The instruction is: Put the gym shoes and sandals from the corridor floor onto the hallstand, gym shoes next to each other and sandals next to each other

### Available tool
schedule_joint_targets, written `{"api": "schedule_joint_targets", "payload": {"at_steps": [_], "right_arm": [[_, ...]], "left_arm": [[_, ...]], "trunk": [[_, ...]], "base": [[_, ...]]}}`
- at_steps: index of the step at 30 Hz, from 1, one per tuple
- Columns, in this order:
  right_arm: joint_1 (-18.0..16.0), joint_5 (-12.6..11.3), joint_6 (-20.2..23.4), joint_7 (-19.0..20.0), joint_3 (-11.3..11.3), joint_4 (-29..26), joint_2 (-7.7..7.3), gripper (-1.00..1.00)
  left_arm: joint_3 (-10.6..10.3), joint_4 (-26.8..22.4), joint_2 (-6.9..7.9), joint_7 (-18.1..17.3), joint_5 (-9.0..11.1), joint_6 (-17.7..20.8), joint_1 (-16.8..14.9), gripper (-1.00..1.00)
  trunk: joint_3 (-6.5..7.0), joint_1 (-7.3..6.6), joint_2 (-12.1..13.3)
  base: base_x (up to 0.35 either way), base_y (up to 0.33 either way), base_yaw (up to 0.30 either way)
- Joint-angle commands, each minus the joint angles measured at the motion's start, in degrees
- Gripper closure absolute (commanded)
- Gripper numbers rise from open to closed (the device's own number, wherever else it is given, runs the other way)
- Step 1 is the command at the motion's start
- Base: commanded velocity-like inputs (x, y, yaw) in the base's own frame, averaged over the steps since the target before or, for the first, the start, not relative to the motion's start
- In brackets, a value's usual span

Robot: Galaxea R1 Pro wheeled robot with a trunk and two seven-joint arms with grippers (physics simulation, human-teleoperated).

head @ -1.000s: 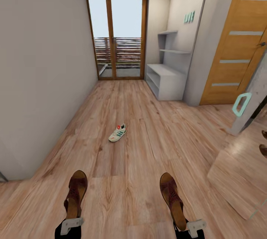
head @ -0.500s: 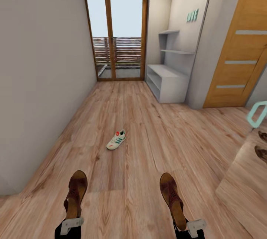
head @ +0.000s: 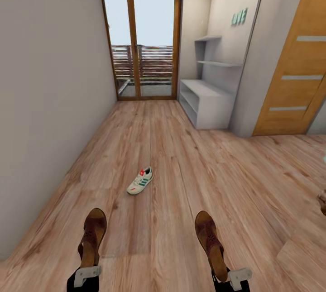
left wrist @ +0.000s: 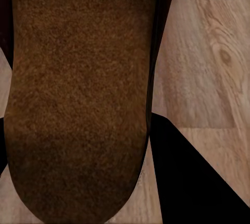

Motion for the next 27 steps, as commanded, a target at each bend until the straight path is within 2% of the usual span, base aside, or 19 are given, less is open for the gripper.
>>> {"api": "schedule_joint_targets", "payload": {"at_steps": [1,27], "right_arm": [[-0.03,-0.14,-0.11,0.05,0.19,0.03,-0.04,1.0],[-0.03,-0.13,-0.14,0.11,0.2,0.04,0.03,1.0]], "left_arm": [[0.1,0.02,-0.01,-0.29,0.13,-0.12,-0.02,1.0],[0.1,0.02,-0.02,-0.38,0.12,-0.12,-0.01,1.0]], "trunk": [[-0.05,0.02,-0.02],[-0.05,0.02,-0.02]], "base": [[0.337,0.0,0.0],[0.338,0.0,0.0]]}}
